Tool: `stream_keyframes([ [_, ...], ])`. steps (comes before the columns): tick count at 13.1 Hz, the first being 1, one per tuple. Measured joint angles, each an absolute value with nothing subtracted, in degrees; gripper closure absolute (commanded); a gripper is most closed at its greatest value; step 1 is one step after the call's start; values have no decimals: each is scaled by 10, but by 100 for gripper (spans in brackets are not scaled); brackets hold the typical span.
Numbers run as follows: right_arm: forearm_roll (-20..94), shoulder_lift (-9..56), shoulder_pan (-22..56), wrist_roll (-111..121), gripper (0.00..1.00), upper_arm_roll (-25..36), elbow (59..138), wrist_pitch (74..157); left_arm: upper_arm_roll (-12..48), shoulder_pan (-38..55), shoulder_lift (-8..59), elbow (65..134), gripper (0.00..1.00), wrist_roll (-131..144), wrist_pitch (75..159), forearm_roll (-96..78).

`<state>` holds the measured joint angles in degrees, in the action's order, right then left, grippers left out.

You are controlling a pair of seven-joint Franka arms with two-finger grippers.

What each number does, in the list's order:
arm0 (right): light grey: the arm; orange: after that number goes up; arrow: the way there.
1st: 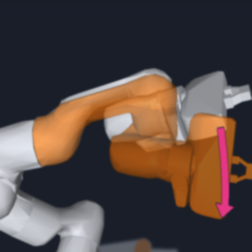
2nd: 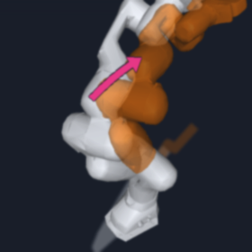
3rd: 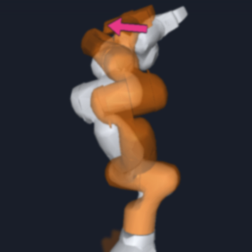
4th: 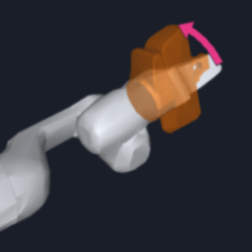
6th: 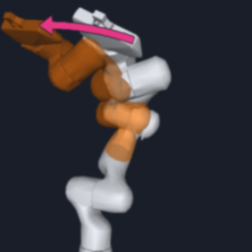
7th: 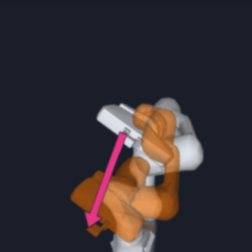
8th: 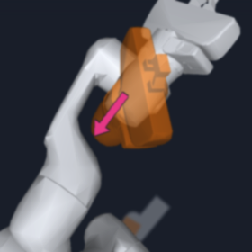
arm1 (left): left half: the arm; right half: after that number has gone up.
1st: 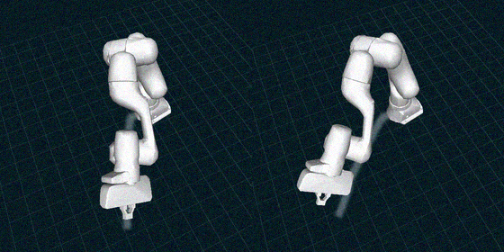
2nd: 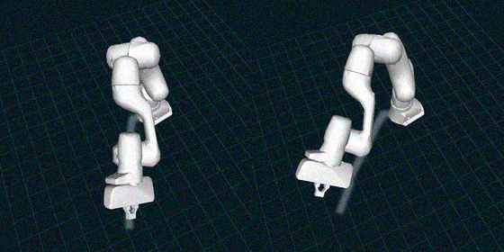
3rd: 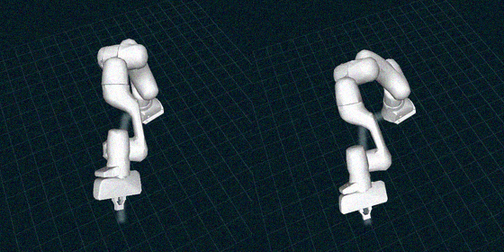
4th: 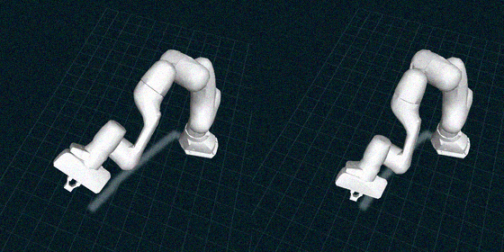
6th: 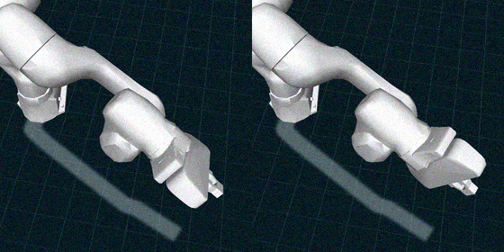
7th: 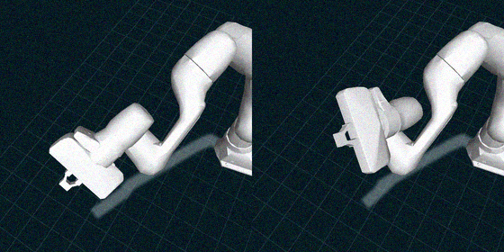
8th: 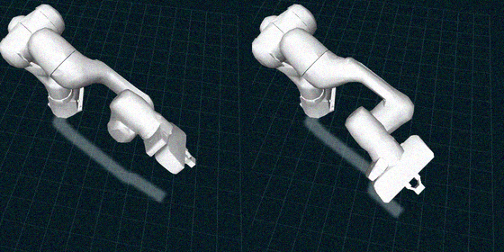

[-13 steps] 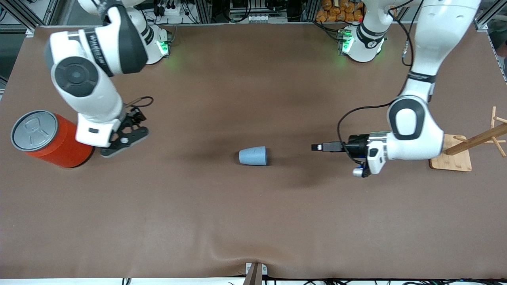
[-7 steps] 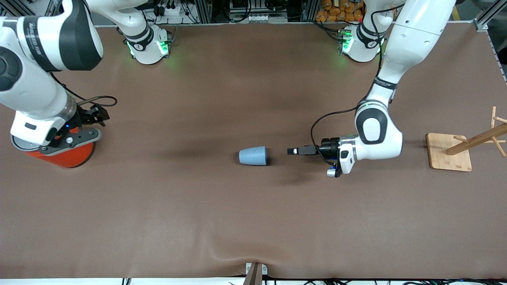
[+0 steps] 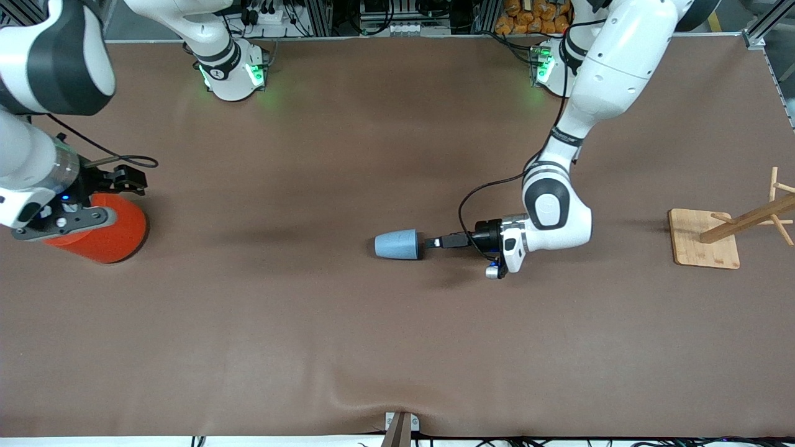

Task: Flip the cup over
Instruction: 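Retract the right gripper while the left gripper grasps the cup, then lift the cup with the left gripper and turn it upright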

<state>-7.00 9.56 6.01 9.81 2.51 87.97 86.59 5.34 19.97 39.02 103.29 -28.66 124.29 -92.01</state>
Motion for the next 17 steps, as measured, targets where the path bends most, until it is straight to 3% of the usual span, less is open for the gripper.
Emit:
stream_keyframes([
  [6,-61,16,55,21,0,21,1009,971,53,219,405,1022,0,-292,1251,-955],
  [13,-2,11,1,-8,0,22,1009,969,53,239,454,973,1,-305,1257,-969],
  [14,0,11,2,-20,0,20,1000,959,53,241,459,966,18,-306,1257,-969],
  [16,2,11,15,-72,0,12,966,917,53,244,469,950,83,-314,1258,-969],
  [17,2,10,29,-85,0,10,949,899,53,245,473,944,100,-322,1259,-970],
])
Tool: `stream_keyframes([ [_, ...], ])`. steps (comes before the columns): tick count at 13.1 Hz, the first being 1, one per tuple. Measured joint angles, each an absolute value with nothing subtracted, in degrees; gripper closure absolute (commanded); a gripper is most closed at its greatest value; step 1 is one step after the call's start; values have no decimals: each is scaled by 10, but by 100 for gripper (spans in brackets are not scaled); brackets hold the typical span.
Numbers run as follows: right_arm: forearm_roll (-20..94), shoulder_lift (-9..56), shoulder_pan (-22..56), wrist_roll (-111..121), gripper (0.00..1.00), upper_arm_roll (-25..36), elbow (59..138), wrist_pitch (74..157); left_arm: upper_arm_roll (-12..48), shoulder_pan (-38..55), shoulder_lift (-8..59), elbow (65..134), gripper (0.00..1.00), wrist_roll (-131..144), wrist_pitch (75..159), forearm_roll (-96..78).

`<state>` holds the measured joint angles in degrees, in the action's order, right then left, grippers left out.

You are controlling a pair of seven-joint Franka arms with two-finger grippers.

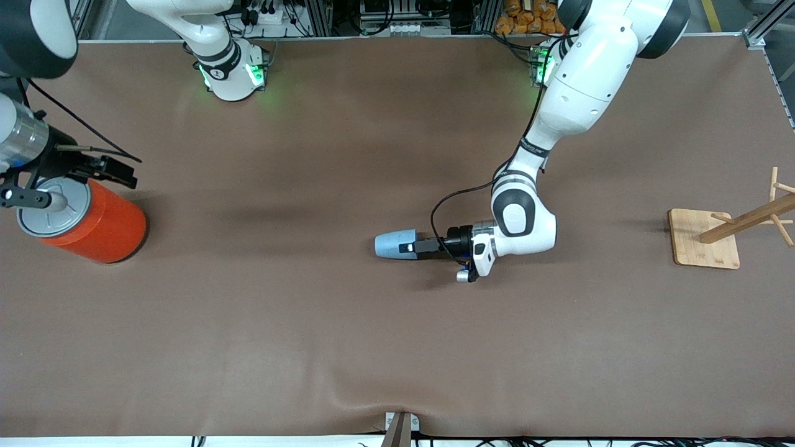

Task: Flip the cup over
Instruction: 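Lift the cup with the left gripper and turn it upright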

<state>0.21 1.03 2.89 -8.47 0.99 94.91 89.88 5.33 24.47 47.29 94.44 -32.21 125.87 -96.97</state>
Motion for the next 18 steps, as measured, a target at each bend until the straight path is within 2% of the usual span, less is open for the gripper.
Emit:
stream_keyframes([
  [5,-14,8,47,-28,0,15,912,892,50,243,477,940,100,-330,1260,-971],
  [10,14,14,-13,1,0,20,874,861,50,239,477,936,100,-331,1260,-971],
  [13,15,20,-21,8,0,20,864,852,50,225,474,926,100,-325,1253,-971],
  [16,15,20,-20,-1,0,15,861,849,49,210,449,917,100,-276,1236,-937],
  [18,16,20,-14,-38,0,10,861,846,48,194,406,914,100,-179,1233,-831],
])
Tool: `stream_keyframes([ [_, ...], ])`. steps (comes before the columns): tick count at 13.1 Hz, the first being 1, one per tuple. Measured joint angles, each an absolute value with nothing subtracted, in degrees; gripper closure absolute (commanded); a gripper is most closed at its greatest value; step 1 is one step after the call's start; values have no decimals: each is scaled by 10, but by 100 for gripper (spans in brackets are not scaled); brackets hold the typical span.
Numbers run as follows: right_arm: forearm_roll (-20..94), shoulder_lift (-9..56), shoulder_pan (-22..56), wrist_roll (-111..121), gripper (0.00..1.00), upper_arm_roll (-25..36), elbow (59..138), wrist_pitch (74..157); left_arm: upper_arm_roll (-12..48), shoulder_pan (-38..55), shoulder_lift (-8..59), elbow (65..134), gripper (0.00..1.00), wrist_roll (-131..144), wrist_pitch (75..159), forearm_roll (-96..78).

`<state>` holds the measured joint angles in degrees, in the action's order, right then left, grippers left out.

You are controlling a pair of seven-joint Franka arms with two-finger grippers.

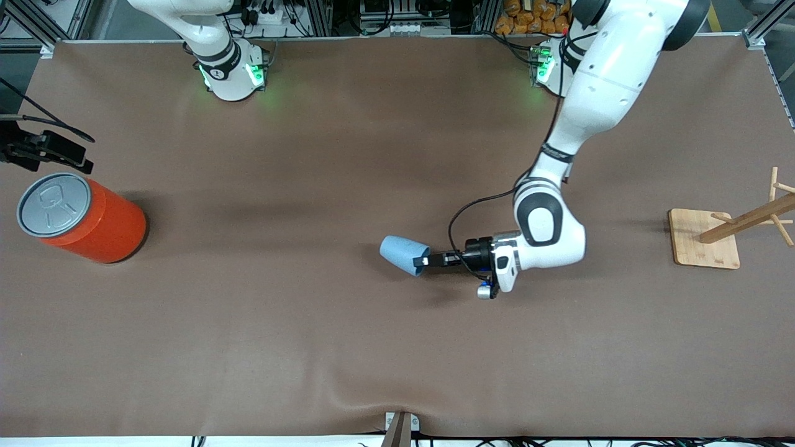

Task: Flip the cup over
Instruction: 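Lift the cup with the left gripper and turn it upright, then set the cup upright on the table and open the left gripper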

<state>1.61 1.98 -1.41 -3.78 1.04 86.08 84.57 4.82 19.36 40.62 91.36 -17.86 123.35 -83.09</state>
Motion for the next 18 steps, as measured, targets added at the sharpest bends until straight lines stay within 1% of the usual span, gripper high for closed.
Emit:
stream_keyframes([
  [3,-1,20,1,-30,0,8,859,845,47,172,333,922,100,-58,1231,-684],
  [5,-4,20,2,-19,0,10,856,844,45,156,300,935,100,5,1217,-584],
  [8,-3,20,-1,-18,0,16,855,837,43,130,251,946,100,100,1181,-375],
  [12,2,24,-21,-18,0,21,855,824,40,105,188,1007,100,108,1177,-218],
  [13,6,26,-21,-18,0,21,855,824,39,99,178,1031,100,108,1192,-179],
  [16,11,30,-21,-18,0,21,855,826,38,79,148,1125,100,105,1286,-95],
  [18,11,31,-21,-18,0,21,855,826,39,60,137,1213,100,85,1418,-58],
])
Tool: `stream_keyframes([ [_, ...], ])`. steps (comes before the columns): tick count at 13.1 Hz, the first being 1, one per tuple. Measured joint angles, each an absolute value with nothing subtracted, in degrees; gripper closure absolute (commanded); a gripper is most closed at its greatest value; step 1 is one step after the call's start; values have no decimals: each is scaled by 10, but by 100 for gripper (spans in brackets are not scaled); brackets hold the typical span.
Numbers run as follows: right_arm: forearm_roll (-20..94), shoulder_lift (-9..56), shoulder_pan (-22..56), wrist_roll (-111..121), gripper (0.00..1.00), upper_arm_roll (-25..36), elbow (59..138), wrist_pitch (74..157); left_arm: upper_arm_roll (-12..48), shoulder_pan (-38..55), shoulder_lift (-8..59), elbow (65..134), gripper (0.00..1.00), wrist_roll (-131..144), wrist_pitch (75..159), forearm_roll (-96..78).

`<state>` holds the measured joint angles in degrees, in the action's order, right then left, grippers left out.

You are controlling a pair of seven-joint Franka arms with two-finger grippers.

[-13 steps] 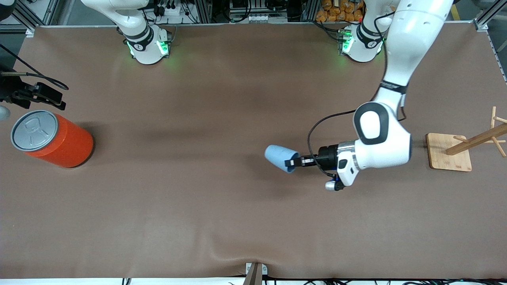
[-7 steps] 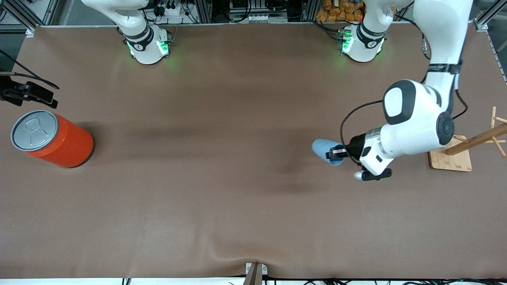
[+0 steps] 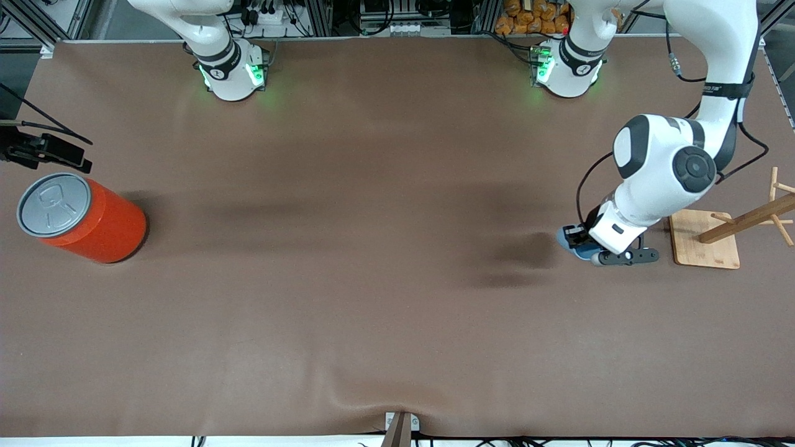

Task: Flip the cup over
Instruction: 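Set the cup upright on the table and open the left gripper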

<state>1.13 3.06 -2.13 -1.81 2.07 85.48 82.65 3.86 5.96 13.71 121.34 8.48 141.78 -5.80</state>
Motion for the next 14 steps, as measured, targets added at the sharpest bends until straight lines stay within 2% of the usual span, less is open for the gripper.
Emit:
stream_keyframes([
  [2,11,31,-21,-18,0,21,854,828,38,41,137,1267,100,61,1483,-53],
  [5,11,31,-21,-18,0,21,853,831,38,33,136,1279,100,53,1492,-52],
  [6,11,31,-21,-18,0,21,853,835,39,33,135,1280,90,53,1492,-52],
  [7,11,31,-21,-18,0,21,853,837,40,33,134,1280,59,55,1492,-52],
  [8,11,31,-21,-18,0,21,853,837,42,33,134,1282,36,60,1492,-52],
  [9,11,31,-21,-18,0,21,853,837,43,34,134,1283,28,68,1492,-52],
  [10,11,31,-21,-18,0,21,853,837,44,35,134,1284,13,75,1492,-52],
  [11,11,31,-22,-18,0,21,853,837,45,35,134,1285,9,81,1492,-52],
  [12,11,31,-22,-18,0,21,853,837,46,35,134,1286,0,83,1492,-52],
  [14,11,31,-24,-18,0,22,852,837,46,35,134,1287,0,83,1492,-52],
])
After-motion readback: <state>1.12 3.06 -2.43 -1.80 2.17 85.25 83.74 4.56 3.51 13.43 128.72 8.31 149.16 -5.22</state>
